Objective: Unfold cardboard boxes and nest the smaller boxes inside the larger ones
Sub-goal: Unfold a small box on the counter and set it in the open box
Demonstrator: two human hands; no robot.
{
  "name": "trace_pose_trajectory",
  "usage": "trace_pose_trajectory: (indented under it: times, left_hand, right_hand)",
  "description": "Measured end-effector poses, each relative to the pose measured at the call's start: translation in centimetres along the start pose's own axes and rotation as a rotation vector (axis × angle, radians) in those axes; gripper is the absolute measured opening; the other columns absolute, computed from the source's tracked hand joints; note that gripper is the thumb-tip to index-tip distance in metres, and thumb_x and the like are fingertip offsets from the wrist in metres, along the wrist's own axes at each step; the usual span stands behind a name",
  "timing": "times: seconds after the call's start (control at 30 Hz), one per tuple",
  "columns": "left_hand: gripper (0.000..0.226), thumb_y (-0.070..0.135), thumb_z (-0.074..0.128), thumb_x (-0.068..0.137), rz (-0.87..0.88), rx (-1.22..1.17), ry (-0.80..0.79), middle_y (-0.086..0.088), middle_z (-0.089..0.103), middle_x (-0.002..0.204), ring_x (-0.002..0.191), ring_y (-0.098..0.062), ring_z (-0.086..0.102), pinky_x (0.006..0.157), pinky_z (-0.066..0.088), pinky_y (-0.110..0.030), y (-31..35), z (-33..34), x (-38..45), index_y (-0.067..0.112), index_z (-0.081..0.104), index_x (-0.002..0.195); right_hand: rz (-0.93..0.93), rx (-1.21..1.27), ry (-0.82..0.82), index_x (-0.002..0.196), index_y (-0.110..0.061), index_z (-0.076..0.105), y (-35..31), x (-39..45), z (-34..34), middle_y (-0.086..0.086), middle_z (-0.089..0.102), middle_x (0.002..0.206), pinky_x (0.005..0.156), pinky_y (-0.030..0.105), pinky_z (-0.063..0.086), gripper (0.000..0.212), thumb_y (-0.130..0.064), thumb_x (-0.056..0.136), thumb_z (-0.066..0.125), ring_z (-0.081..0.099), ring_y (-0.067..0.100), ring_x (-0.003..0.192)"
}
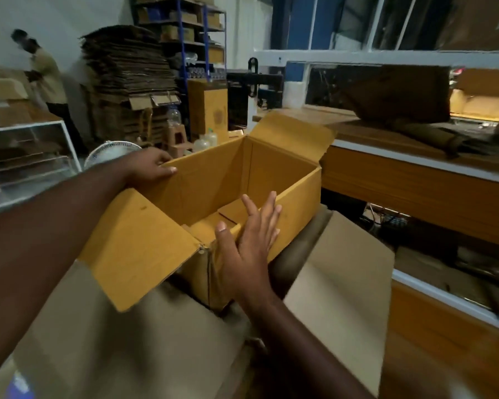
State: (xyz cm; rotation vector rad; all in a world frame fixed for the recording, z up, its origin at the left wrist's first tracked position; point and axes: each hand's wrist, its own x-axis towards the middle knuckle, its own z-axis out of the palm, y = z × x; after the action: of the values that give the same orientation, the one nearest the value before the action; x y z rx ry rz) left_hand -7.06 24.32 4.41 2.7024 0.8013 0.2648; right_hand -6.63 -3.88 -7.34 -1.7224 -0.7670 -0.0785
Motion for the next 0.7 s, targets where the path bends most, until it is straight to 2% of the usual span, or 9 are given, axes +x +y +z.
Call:
trace_pose_trajectory:
  times: [0.1,0.17,0.23,0.3,0.4,0.47,0.6,0.7]
  left_hand:
    - [0.053,0.044,0.061,0.101,0.024,-0.012,-0.089,-0.008,0.057,0.145,0.125,-0.032,0.059,0.101,0.051,-0.046,-1.9,3.0,1.0,0.016,0.054,0.146]
    - [0.051,0.042,0.059,0.103,0.027,-0.012,-0.120,-0.009,0.057,0.145,0.124,-0.031,0.060,0.101,0.051,-0.046,-2.7,5.3,1.3,0.017,0.053,0.147]
    - [0.051,0.041,0.056,0.104,0.025,-0.009,-0.109,-0.010,0.058,0.146,0.125,-0.031,0.060,0.100,0.052,-0.046,-3.1,7.3,1.4,0.018,0.051,0.149]
    - [0.049,0.042,0.054,0.105,0.044,0.021,-0.086,-0.009,0.059,0.145,0.124,-0.031,0.061,0.097,0.052,-0.044,-3.4,8.2,1.6,0.021,0.051,0.149]
    - [0.048,0.039,0.054,0.105,0.071,0.086,-0.126,-0.009,0.059,0.145,0.123,-0.030,0.061,0.098,0.052,-0.045,-3.2,7.9,1.7,0.021,0.050,0.150]
    - [0.050,0.037,0.055,0.105,0.077,0.130,-0.171,-0.010,0.058,0.146,0.125,-0.031,0.060,0.101,0.051,-0.047,-3.4,7.6,1.7,0.020,0.048,0.151]
    - [0.047,0.036,0.054,0.106,0.075,0.126,-0.268,-0.012,0.062,0.137,0.111,-0.030,0.063,0.092,0.054,-0.044,-4.0,7.3,1.2,0.016,0.051,0.148]
    - [0.049,0.036,0.058,0.104,0.061,0.027,-0.272,-0.013,0.064,0.133,0.107,-0.031,0.065,0.091,0.056,-0.045,-3.8,8.0,0.8,0.016,0.051,0.147]
  right_hand:
    - [0.073,-0.093,-0.036,0.160,-0.045,0.028,1.5,-0.6,1.5,-0.022,-0.030,0.171,0.128,0.057,-0.017,0.074,-0.054,0.090,0.051,-0.034,0.005,0.156]
    - [0.123,-0.202,-0.110,0.154,-0.047,0.040,2.5,-0.8,1.8,-0.020,-0.029,0.170,0.128,0.061,-0.015,0.068,-0.053,0.088,0.051,-0.033,0.007,0.156]
    - [0.141,-0.292,-0.149,0.147,-0.047,0.050,3.1,-0.9,2.0,-0.021,-0.027,0.171,0.128,0.060,-0.017,0.059,-0.055,0.089,0.048,-0.033,0.008,0.157]
    - [0.165,-0.314,-0.122,0.139,-0.045,0.057,3.1,-0.8,2.6,-0.020,-0.022,0.173,0.127,0.060,-0.017,0.052,-0.052,0.089,0.048,-0.032,0.009,0.158]
    - [0.203,-0.257,-0.039,0.120,-0.049,0.062,2.2,-1.1,3.2,-0.017,-0.013,0.175,0.128,0.064,-0.012,0.038,-0.040,0.085,0.050,-0.026,0.012,0.160]
    - [0.215,-0.146,-0.005,0.108,-0.053,0.060,1.7,-1.6,3.3,-0.022,-0.008,0.173,0.129,0.064,-0.008,0.035,-0.031,0.083,0.051,-0.023,0.011,0.161]
    - [0.202,-0.067,0.044,0.105,-0.047,0.061,0.9,-2.4,2.6,-0.020,0.004,0.175,0.130,0.063,0.002,0.037,-0.021,0.081,0.051,-0.013,0.010,0.163]
    - [0.213,-0.032,0.113,0.106,-0.045,0.064,0.6,-2.7,2.3,-0.017,0.014,0.176,0.131,0.055,0.014,0.036,-0.021,0.082,0.051,0.000,0.011,0.164]
